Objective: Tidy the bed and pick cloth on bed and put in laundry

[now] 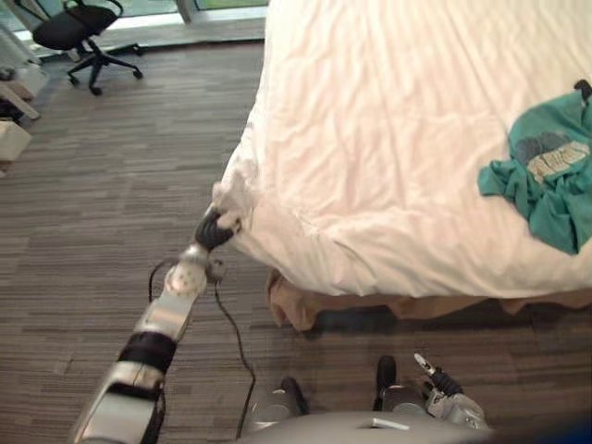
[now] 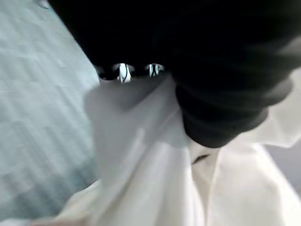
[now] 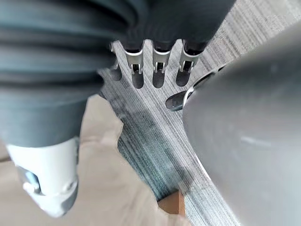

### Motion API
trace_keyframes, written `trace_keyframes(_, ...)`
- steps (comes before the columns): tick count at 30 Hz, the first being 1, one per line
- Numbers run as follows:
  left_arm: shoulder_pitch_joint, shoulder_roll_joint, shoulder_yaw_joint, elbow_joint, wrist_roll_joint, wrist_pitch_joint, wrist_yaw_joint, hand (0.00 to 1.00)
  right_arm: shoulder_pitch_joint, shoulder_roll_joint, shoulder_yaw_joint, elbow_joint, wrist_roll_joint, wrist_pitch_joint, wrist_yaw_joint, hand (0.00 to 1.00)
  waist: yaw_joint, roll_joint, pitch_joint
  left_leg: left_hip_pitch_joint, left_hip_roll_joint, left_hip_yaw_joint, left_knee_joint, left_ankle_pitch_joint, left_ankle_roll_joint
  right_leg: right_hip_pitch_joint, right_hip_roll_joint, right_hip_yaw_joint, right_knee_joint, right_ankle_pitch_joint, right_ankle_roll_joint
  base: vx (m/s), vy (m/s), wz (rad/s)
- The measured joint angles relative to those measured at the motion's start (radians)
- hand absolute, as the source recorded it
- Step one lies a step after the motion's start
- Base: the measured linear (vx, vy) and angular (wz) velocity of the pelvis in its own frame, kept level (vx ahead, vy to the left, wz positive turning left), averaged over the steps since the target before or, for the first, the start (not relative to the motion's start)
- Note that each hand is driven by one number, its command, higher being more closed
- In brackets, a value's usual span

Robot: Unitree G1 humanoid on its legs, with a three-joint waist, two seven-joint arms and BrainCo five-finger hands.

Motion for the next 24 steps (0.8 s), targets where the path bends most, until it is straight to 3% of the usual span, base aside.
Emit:
trace_keyframes(9,0.181,-0.178,0.077,0.083,0.037,-0.001,0.142,0.0,0.025,-0.001,-0.041,0.043,-0.03,0.038,0.023,0.0,0.005,-0.034,-0.046,0.073,-0.03,-0.047,-0.078,0.031,0.007,0.076,-0.011,-0.043,-0.024,-0.016,0.014,-0.01,-0.007,0.13)
trace_keyframes(12,0.191,-0.237,0.123,0.192,0.064,0.019,0.171,0.0,0.029,0.001,-0.041,0.051,-0.031,0.042,0.046,0.0,0.011,-0.04,-0.064,0.097,-0.035,-0.051,-0.108,0.042,0.006,0.084,-0.011,-0.051,-0.024,-0.022,0.016,-0.01,-0.007,0.06)
trace_keyframes(14,0.208,-0.279,0.179,0.322,0.084,0.061,0.198,0.0,0.03,0.002,-0.042,0.051,-0.04,0.044,0.062,0.0,0.011,-0.041,-0.065,0.116,-0.037,-0.051,-0.121,0.043,0.005,0.103,-0.01,-0.053,-0.024,-0.026,0.018,0.0,0.0,0.0)
trace_keyframes(19,0.315,-0.31,0.272,0.451,0.136,0.13,0.239,0.0,0.047,0.003,-0.055,0.06,-0.072,0.044,0.083,0.0,0.024,-0.053,-0.08,0.131,-0.039,-0.057,-0.135,0.044,0.005,0.114,-0.01,-0.062,-0.024,-0.028,0.02,0.01,-0.007,0.06)
trace_keyframes(24,0.345,-0.322,0.299,0.477,0.174,0.143,0.228,0.0,0.048,0.001,-0.058,0.071,-0.078,0.044,0.1,0.0,0.024,-0.047,-0.09,0.144,-0.044,-0.074,-0.137,0.051,0.009,0.133,-0.017,-0.08,-0.023,-0.028,0.02,-0.05,-0.014,0.1)
